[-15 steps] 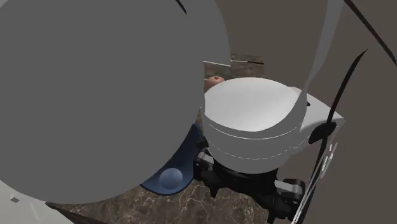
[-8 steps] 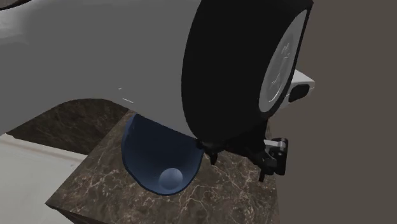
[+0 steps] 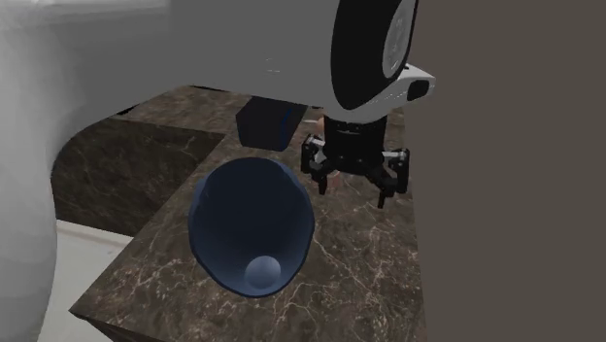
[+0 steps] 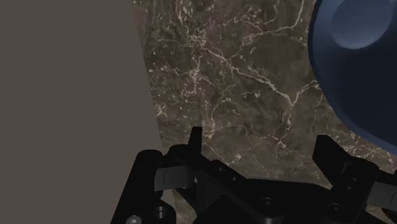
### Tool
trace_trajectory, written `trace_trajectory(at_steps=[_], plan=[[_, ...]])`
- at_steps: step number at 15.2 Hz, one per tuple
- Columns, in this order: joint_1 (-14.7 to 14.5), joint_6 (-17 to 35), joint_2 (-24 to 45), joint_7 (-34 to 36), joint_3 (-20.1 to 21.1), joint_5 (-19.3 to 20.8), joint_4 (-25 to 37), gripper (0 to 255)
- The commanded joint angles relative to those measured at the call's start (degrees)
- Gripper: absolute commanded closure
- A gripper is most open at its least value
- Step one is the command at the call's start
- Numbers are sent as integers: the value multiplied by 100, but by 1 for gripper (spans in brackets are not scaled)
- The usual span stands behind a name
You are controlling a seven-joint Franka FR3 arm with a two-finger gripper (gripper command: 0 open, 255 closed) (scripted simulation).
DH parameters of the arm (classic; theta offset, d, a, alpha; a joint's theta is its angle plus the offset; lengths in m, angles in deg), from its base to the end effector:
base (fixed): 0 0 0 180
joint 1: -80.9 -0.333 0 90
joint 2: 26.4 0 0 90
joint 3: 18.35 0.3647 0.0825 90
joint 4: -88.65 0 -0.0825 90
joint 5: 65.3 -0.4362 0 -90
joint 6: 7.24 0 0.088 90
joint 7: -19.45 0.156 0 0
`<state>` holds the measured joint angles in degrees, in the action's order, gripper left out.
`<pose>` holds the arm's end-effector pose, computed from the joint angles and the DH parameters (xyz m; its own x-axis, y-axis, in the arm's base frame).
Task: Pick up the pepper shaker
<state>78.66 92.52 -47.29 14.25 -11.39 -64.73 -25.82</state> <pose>0.4852 0.0854 0.6112 0.9641 0.2462 0.0998 0.2409 -0.9686 0.0624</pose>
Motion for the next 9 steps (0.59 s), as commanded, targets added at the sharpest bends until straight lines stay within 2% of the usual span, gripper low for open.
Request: trace_trajectory(at_steps=[1,9], plan=[[-39,30,373,34,71,-21,372,0],[-253,-57,1998,285,409,53,2198,0]])
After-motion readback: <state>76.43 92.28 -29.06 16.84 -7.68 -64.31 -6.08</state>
